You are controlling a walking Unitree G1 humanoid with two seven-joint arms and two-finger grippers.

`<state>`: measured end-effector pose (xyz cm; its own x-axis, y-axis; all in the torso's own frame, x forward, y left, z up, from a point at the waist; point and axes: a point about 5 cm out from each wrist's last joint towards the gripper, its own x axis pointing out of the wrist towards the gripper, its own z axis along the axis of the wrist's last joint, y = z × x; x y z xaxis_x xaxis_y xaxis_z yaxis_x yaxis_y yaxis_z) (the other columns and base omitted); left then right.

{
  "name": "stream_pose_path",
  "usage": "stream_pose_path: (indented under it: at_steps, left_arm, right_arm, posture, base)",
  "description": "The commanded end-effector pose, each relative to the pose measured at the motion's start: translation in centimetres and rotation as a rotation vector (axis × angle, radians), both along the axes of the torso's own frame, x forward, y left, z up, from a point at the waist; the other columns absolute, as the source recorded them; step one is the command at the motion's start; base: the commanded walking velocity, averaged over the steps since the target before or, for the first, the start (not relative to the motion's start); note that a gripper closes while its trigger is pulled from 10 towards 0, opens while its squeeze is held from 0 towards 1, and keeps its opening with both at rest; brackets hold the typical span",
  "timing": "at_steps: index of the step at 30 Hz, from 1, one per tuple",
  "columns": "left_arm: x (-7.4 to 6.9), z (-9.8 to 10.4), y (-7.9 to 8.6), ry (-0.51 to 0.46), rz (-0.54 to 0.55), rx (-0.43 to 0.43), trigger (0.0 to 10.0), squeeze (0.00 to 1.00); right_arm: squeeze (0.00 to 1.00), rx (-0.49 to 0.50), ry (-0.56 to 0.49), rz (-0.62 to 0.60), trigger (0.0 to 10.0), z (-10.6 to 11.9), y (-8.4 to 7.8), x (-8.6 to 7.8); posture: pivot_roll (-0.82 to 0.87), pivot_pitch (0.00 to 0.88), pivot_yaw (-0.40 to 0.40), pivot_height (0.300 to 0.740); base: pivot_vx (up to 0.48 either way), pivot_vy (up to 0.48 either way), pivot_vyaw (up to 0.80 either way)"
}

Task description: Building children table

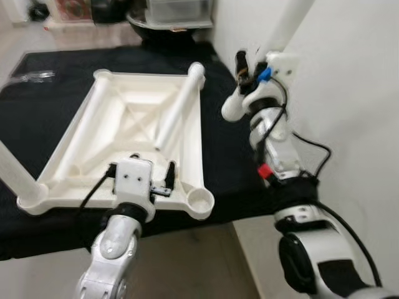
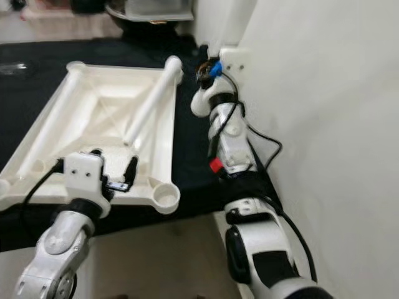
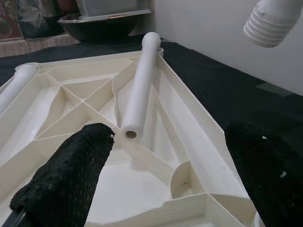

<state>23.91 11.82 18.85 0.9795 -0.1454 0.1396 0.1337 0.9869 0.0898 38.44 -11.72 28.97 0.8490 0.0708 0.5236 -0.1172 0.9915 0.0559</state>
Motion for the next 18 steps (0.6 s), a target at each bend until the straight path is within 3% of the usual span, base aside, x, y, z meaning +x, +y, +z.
stream_pose_path:
  at_steps: [1,18]
  left_arm:
    - [-0.21,-0.46,0.17,0.023,0.011,0.01,10.0,0.0]
    - [-0.32,-0.86,0.18,0.042,0.018,0.008,10.0,0.0]
  right_arm:
    - [0.0,0.008,-0.008,0.03,10.0,0.4,0.55,-0.11]
    - [0.0,-0.008,0.014,0.054,10.0,-0.03,0.9,-0.07]
  posture:
    - [0.13,0.125,-0.099,0.74]
    - [0.13,0.128,-0.098,0.74]
  base:
    - [0.0,0.0,0.0]
    - [-0.064,0.0,0.0]
